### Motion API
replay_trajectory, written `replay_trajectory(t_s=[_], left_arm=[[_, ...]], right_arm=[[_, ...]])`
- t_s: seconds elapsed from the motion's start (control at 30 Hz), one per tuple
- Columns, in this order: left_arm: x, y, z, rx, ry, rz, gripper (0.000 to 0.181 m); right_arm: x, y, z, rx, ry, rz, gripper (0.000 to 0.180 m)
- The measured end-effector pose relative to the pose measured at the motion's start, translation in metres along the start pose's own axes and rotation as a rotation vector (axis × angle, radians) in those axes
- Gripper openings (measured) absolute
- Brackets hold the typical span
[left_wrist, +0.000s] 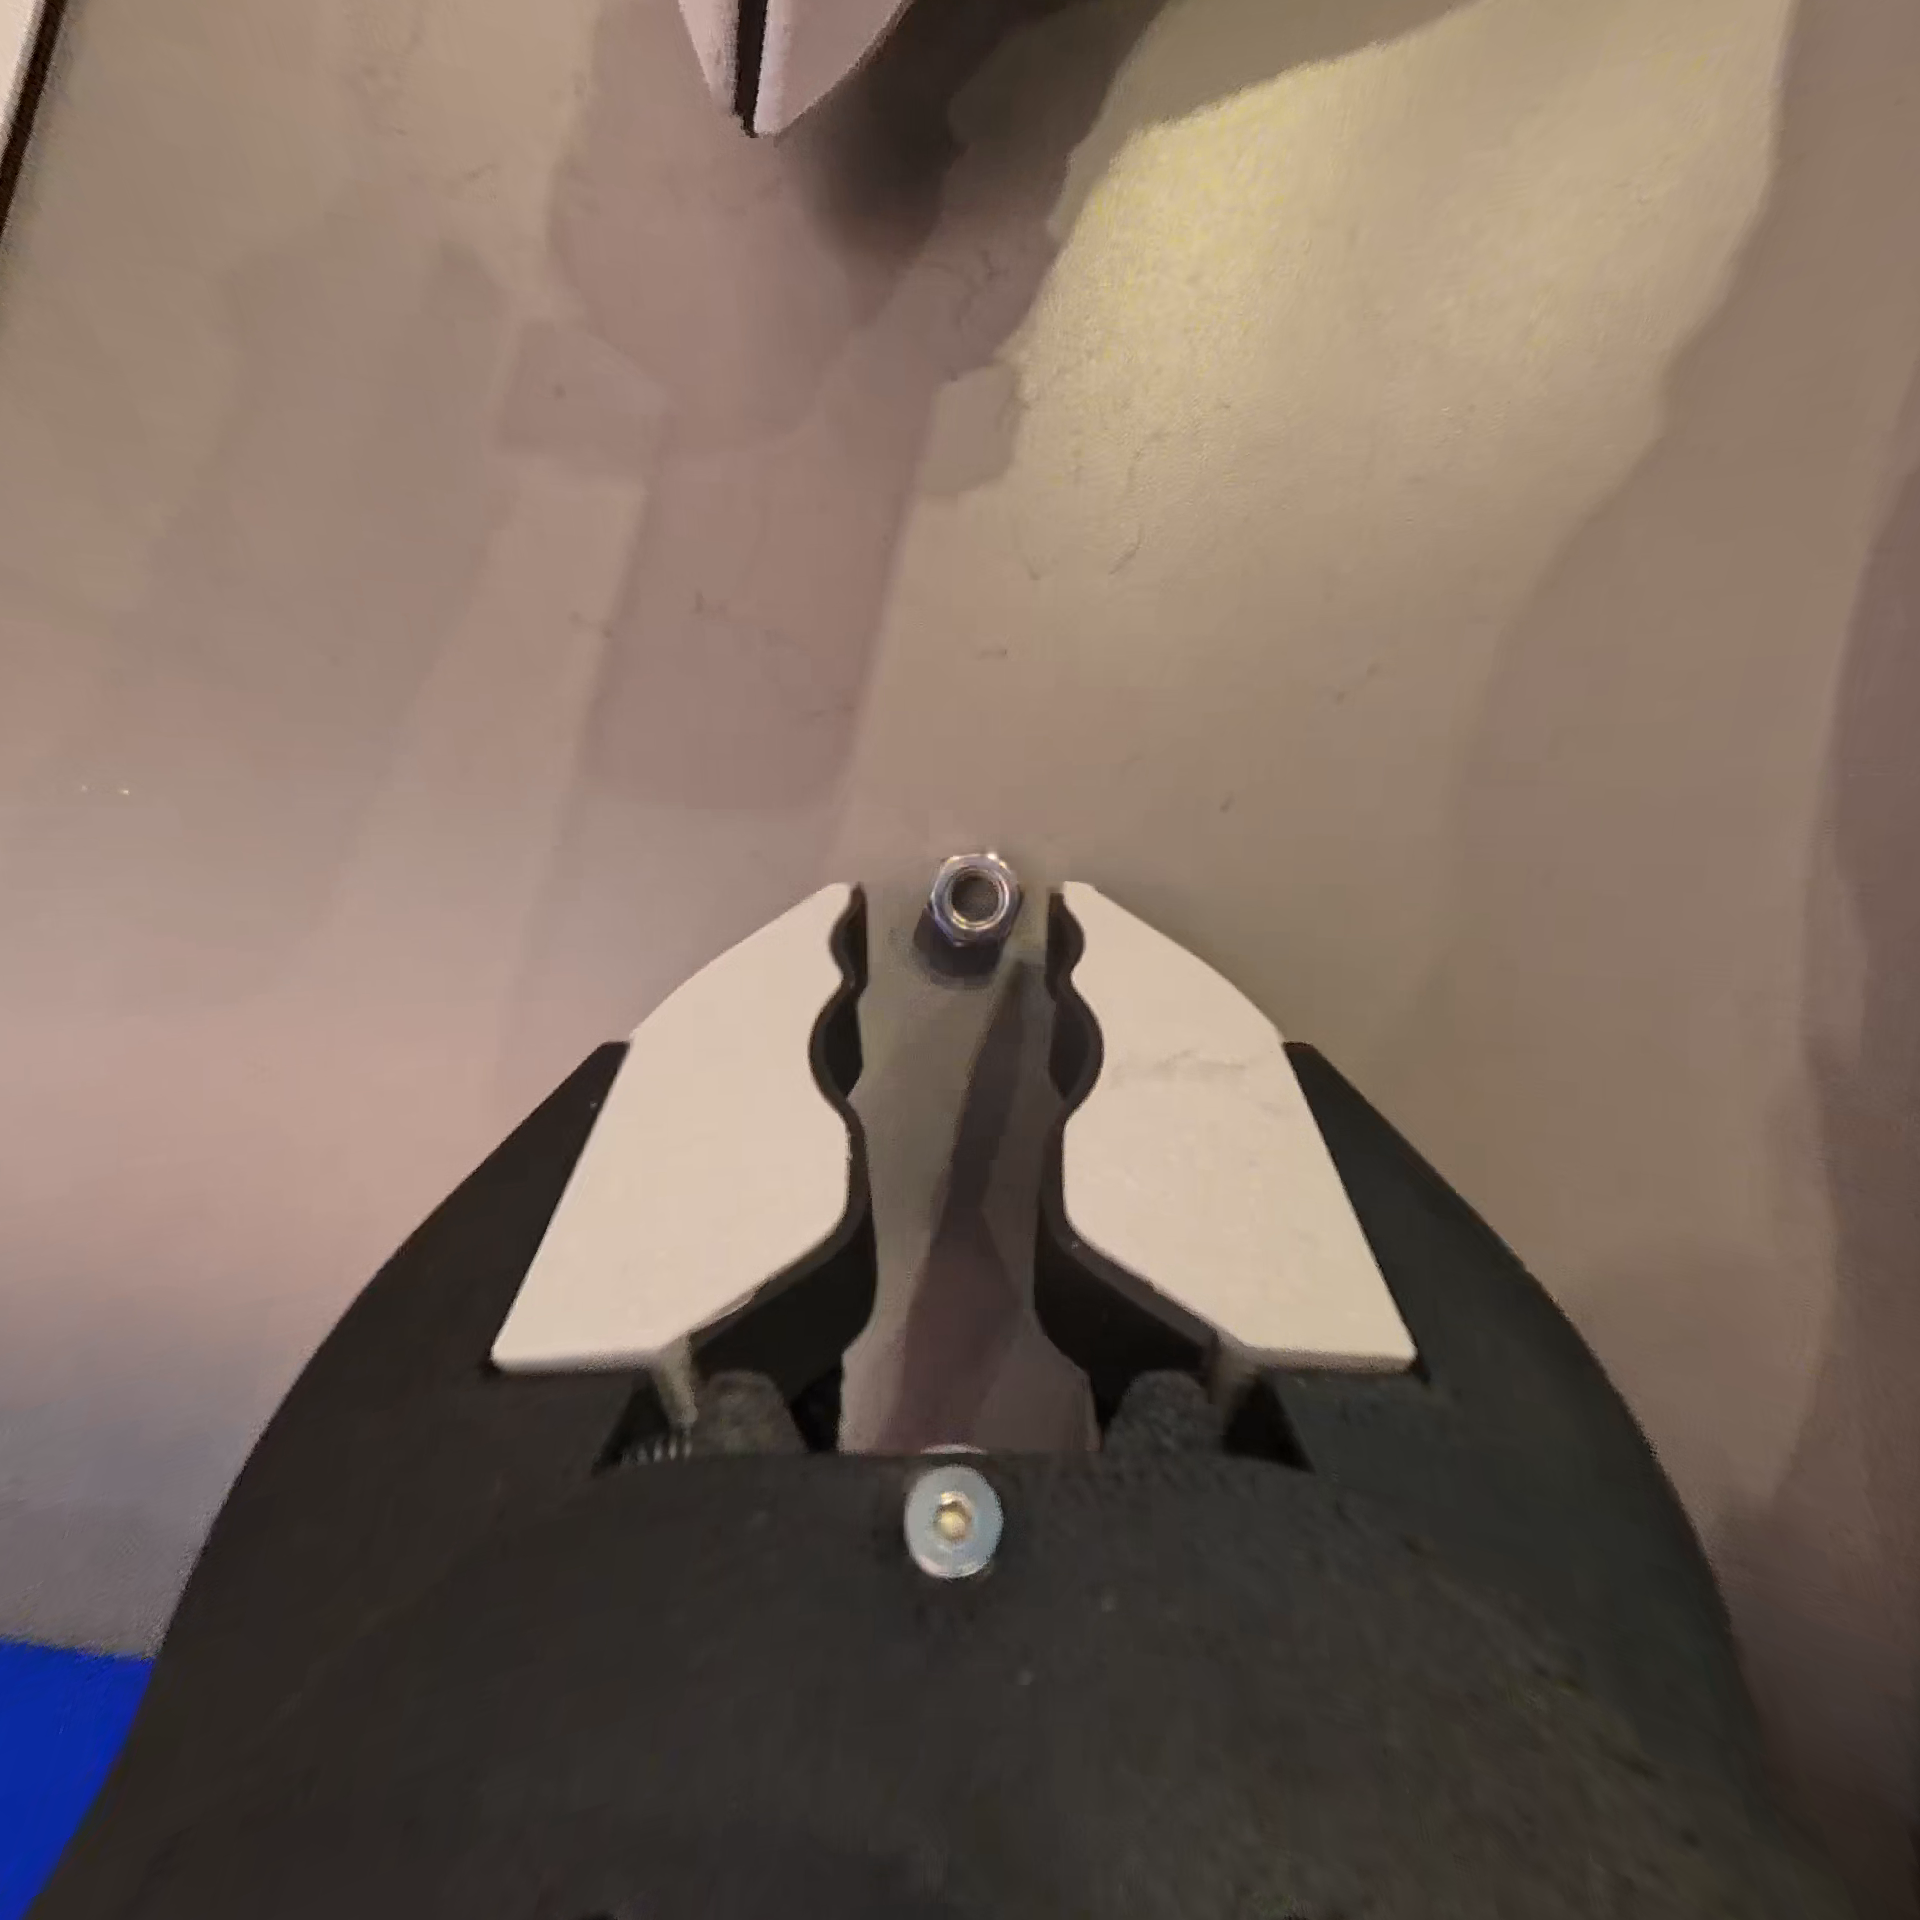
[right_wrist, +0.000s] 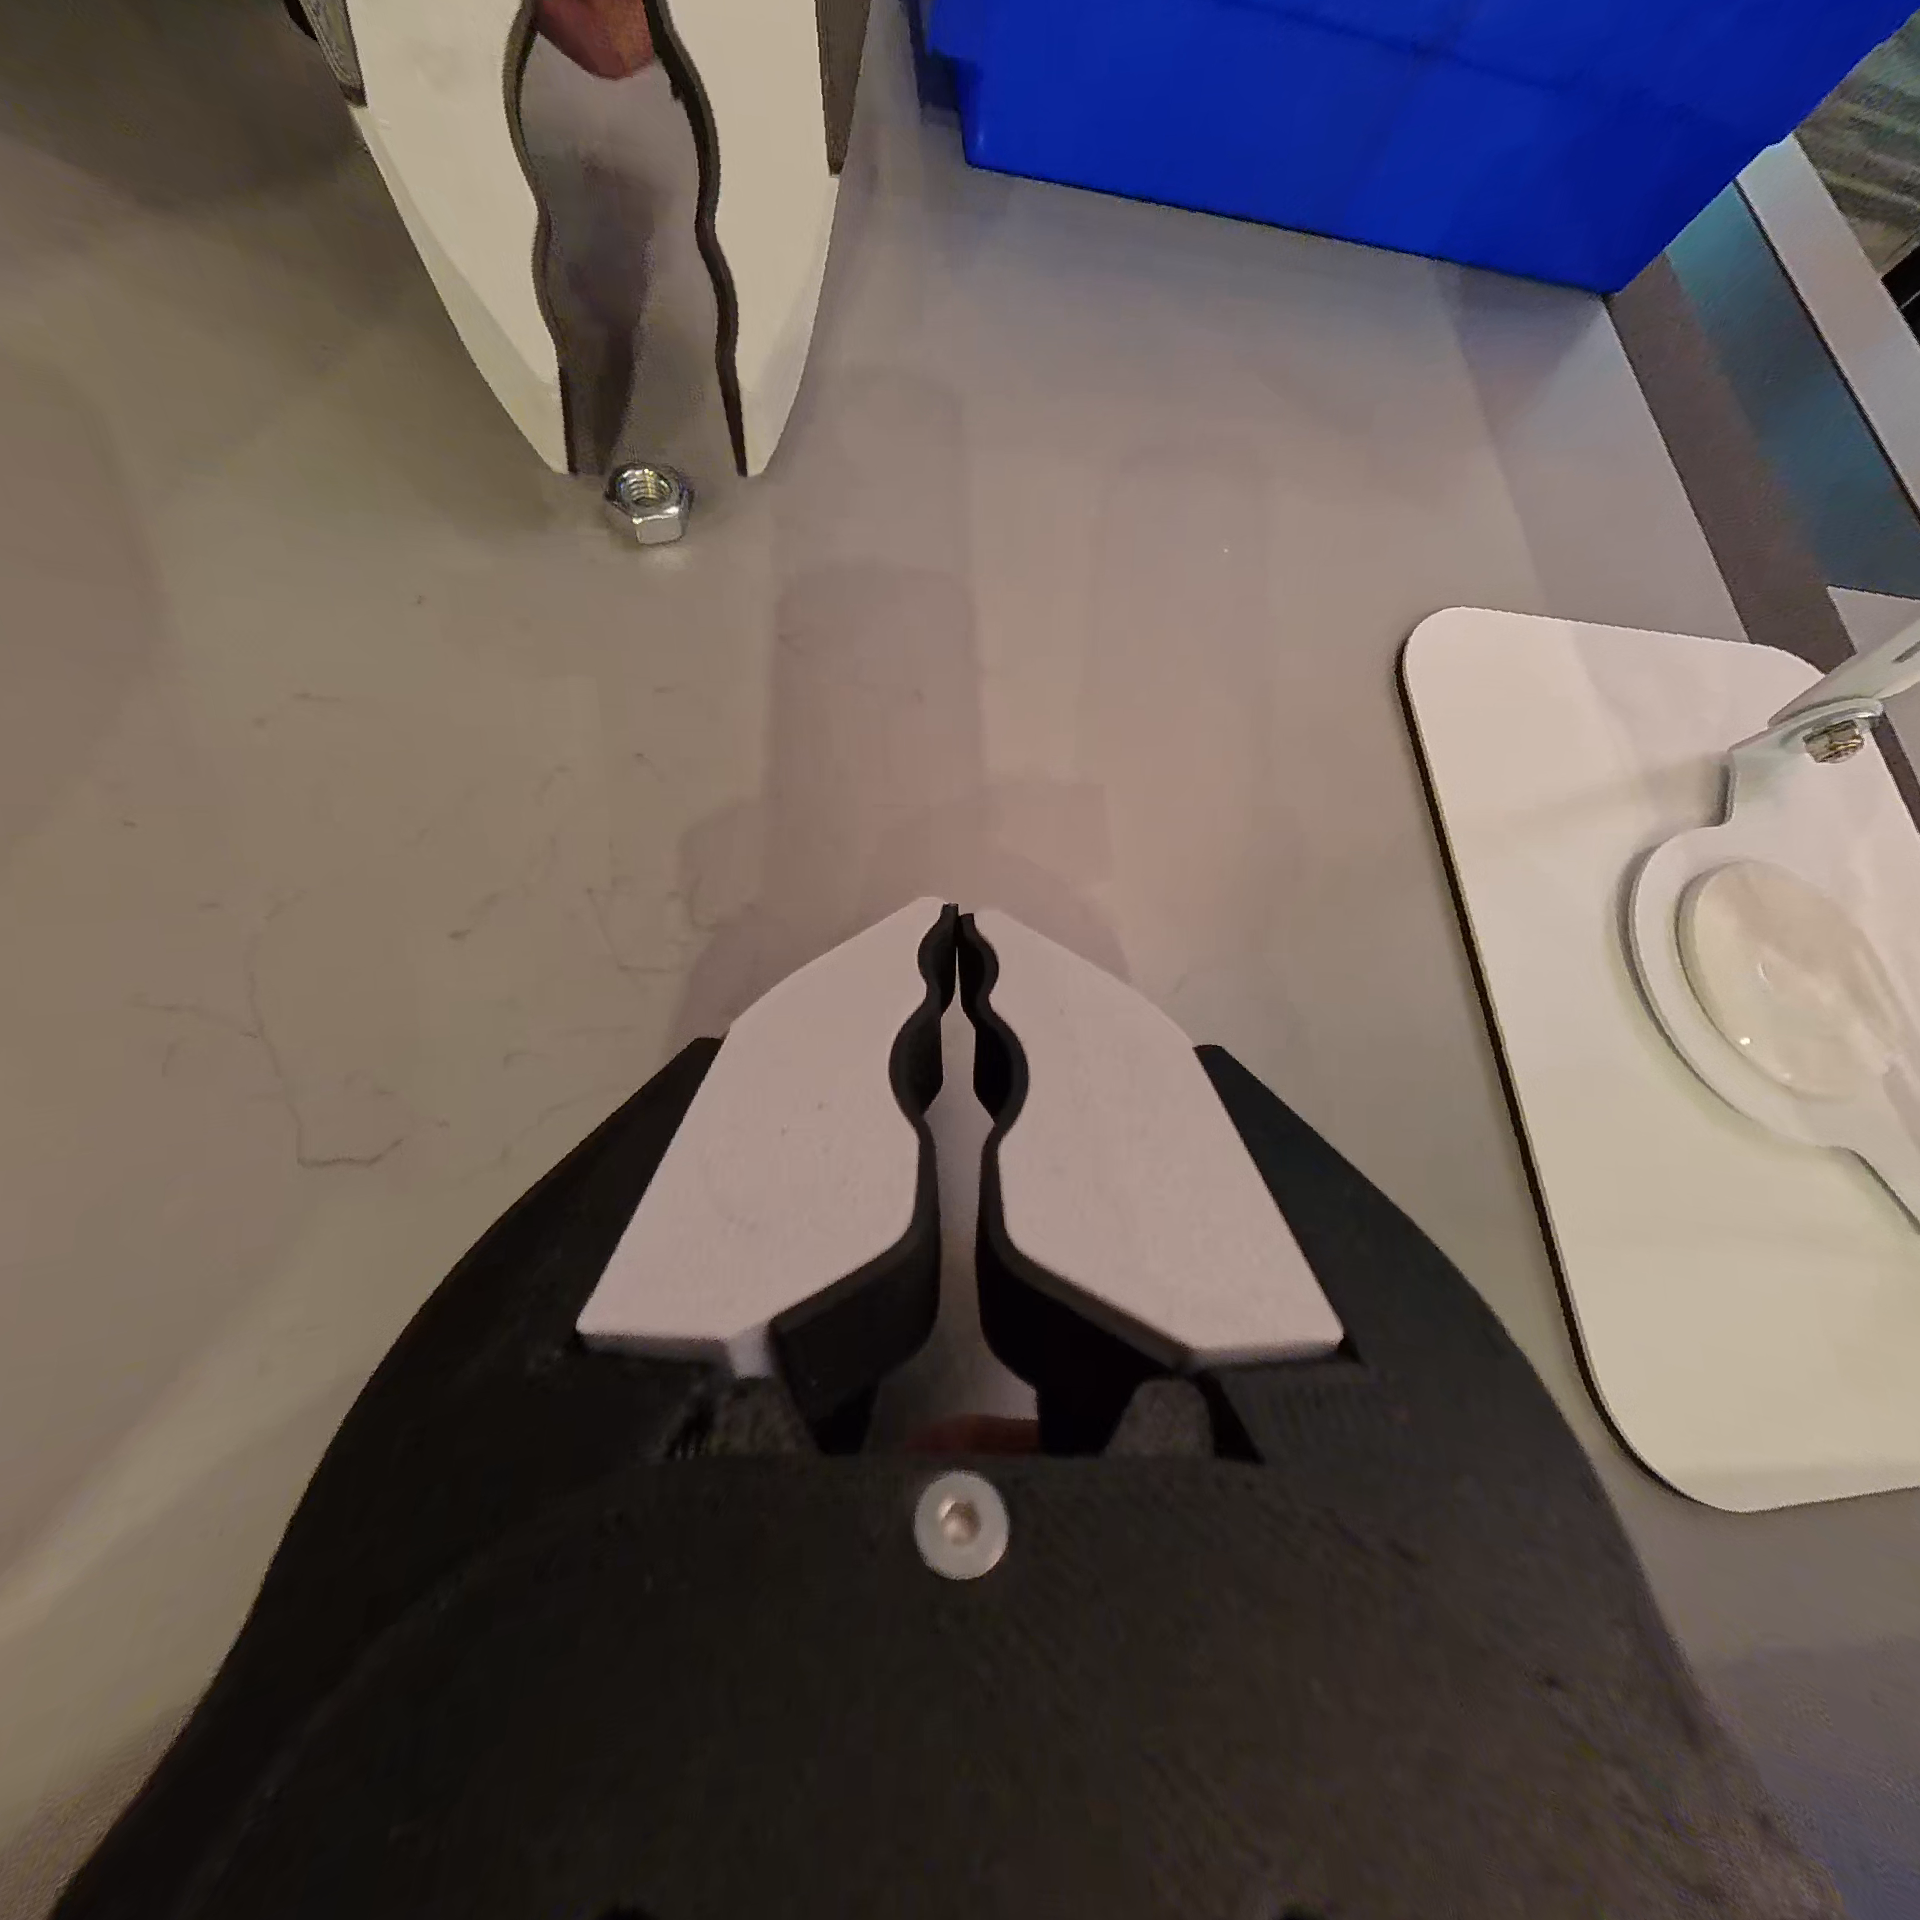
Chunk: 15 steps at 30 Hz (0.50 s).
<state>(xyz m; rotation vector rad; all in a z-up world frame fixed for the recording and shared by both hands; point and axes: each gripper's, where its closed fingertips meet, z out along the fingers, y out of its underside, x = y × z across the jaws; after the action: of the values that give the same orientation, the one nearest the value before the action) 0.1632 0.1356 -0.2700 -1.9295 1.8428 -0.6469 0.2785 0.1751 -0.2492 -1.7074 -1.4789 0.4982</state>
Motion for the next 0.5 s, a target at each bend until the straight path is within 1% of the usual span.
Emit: replay_trajectory(t_s=[0.03, 0.1, 0.2, 0.33, 0.4, 0.43, 0.5], left_arm=[[0.000, -0.001, -0.004, 0.007, -0.006, -0.003, 0.035], [0.000, -0.010, -0.022, 0.053, -0.027, 0.008, 0.032], [-0.026, -0.020, -0.074, 0.109, -0.175, 0.014, 0.030], [-0.097, -0.014, -0.156, 0.126, -0.443, -0.041, 0.026], [-0.140, -0.002, -0.191, 0.081, -0.584, -0.071, 0.024], [-0.160, 0.007, -0.202, 0.049, -0.622, -0.087, 0.024], [-0.194, 0.028, -0.209, -0.035, -0.613, -0.125, 0.025]], right_arm=[[0.000, 0.000, 0.000, 0.001, 0.001, 0.001, 0.000], [0.001, 0.000, -0.001, 0.004, 0.005, 0.000, 0.000], [0.002, 0.001, 0.000, 0.005, 0.004, 0.005, 0.000], [0.001, 0.003, 0.002, -0.001, 0.001, 0.006, 0.000], [0.000, 0.004, 0.002, 0.000, -0.003, 0.009, 0.000], [0.000, 0.004, 0.003, -0.001, -0.004, 0.010, 0.000], [0.001, 0.006, 0.004, -0.009, -0.004, 0.010, 0.000]])
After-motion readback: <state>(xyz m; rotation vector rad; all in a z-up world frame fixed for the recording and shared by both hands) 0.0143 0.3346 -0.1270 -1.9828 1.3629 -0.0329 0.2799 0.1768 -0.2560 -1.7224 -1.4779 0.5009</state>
